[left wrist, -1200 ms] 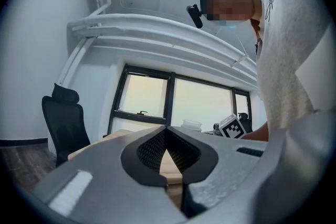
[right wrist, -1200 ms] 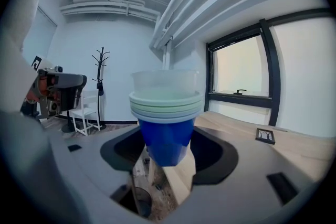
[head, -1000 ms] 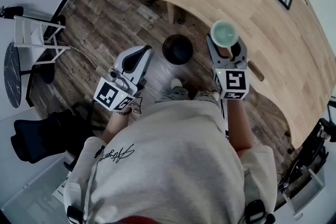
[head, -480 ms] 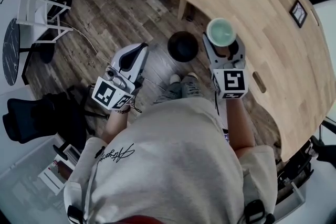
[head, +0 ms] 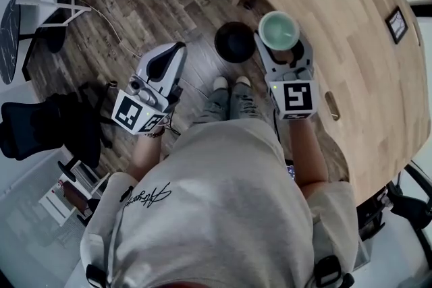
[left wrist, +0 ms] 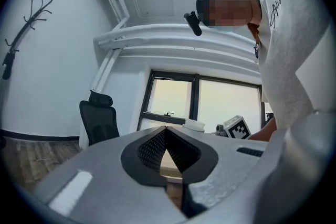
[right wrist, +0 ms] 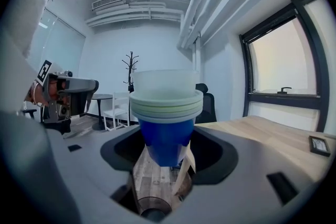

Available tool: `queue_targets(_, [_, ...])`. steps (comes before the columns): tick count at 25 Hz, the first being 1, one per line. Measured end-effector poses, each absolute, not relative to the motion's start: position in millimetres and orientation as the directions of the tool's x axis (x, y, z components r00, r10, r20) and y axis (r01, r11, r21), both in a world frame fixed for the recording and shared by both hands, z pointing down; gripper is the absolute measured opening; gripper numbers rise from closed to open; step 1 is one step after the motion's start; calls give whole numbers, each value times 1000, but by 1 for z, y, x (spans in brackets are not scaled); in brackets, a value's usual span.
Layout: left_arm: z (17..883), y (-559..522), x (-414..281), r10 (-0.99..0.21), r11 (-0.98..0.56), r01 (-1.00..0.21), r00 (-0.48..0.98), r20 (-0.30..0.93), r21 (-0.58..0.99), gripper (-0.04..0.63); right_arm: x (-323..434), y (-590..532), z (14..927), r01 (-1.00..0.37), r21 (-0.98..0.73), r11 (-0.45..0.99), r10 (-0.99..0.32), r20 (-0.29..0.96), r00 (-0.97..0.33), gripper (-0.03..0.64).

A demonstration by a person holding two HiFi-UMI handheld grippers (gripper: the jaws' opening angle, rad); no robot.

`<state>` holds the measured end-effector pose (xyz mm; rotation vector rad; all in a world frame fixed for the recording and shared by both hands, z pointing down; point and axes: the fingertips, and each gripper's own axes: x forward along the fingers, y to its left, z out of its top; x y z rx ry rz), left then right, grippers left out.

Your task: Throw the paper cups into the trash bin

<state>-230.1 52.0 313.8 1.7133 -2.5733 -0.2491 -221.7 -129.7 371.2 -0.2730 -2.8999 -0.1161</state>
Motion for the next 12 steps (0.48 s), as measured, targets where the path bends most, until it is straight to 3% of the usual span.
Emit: queue_targets(12, [349, 65, -236, -885, 444, -867, -463, -38, 227, 3, -235, -98, 406, 308, 18, 951, 289, 289, -913, 275])
